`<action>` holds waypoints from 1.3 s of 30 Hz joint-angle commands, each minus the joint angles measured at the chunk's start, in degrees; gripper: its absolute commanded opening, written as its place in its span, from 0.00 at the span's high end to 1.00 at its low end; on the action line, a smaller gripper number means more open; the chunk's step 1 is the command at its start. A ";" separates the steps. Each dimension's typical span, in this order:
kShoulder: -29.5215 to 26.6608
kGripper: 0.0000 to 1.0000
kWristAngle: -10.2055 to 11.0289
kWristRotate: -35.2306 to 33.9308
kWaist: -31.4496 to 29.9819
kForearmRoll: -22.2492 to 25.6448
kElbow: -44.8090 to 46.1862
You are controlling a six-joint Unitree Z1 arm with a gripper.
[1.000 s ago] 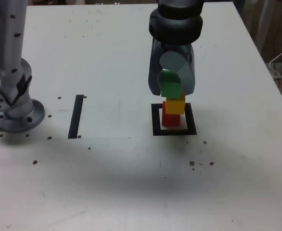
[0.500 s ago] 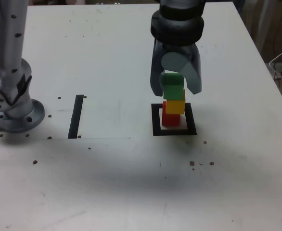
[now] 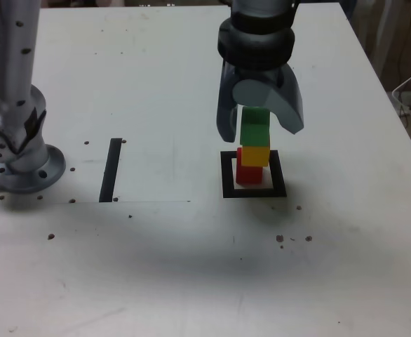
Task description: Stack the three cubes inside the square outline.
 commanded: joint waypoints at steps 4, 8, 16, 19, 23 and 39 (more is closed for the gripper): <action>-1.30 0.01 0.66 -0.11 0.12 0.21 0.21; -1.77 0.01 0.73 -0.12 0.12 0.45 0.26; -2.34 0.01 -0.26 -0.20 0.12 0.54 0.75; -2.81 0.01 -0.52 -0.20 0.12 0.74 1.00; -4.58 0.01 -0.73 -0.19 -0.40 1.73 1.11; -18.20 0.01 -1.32 -0.19 -1.23 8.37 12.05</action>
